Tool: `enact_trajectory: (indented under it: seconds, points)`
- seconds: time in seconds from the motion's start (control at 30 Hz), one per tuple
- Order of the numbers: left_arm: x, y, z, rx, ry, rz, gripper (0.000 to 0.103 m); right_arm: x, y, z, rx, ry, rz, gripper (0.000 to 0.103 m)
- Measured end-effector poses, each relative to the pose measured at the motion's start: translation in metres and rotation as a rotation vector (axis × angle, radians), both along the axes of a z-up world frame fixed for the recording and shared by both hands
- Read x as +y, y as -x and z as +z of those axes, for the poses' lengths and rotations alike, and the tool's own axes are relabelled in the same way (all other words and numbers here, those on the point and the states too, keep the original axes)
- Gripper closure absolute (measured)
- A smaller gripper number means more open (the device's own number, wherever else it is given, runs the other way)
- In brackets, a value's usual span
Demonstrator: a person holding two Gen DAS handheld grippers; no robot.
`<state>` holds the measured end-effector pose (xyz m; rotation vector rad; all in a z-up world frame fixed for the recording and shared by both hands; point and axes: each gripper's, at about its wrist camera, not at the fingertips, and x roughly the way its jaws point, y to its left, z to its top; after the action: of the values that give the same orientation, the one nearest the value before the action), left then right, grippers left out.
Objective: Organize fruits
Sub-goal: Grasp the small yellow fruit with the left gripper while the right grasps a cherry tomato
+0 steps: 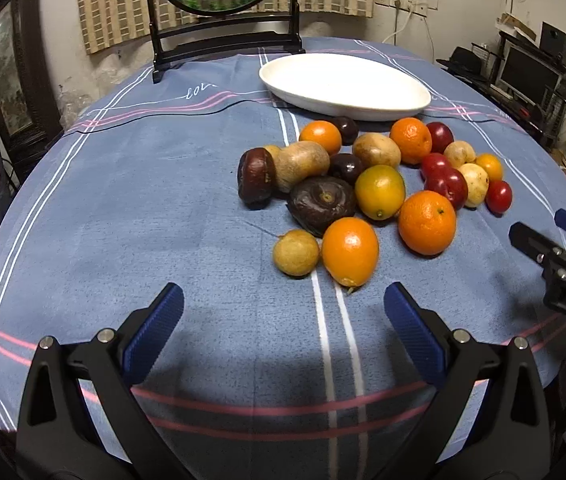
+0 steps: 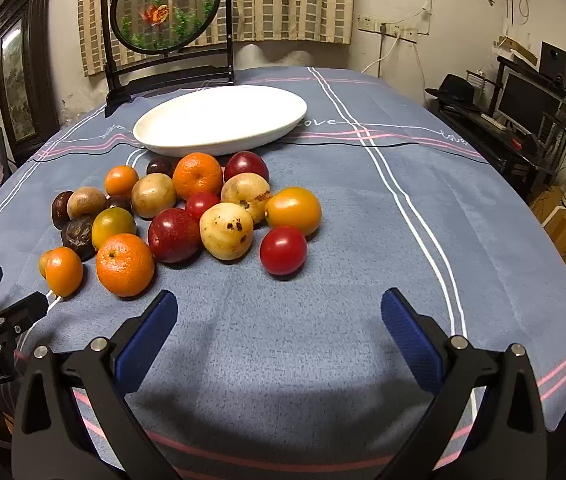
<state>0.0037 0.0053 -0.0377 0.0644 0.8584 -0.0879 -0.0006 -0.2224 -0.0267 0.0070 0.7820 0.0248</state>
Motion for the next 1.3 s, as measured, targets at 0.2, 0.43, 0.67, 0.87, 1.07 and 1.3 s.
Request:
enact_trajectory:
  seconds: [0.2,0.43,0.67,0.87,1.07,1.3]
  points:
    - [0.010,-0.002,-0.001,0.017,0.012,-0.059,0.002,-0.009,-0.001,0.001,-0.002,-0.054,0.030,0.001]
    - [0.015,-0.003,0.000,0.017,-0.009,-0.105,0.009,-0.011,-0.004,0.001,0.011,-0.096,0.055,0.001]
    - [0.022,-0.017,-0.013,0.083,0.006,-0.120,0.032,-0.003,-0.006,0.003,0.006,-0.085,0.079,0.001]
    - [0.012,-0.034,-0.012,0.089,0.017,-0.163,0.041,-0.001,-0.009,0.003,0.013,-0.070,0.089,0.001]
    - [-0.001,-0.046,-0.011,0.070,0.026,-0.208,0.077,-0.006,-0.014,0.002,0.032,-0.084,0.081,0.001]
    - [0.008,-0.033,-0.001,0.015,0.104,-0.234,0.077,-0.012,-0.021,0.004,0.059,0.014,0.117,0.001]
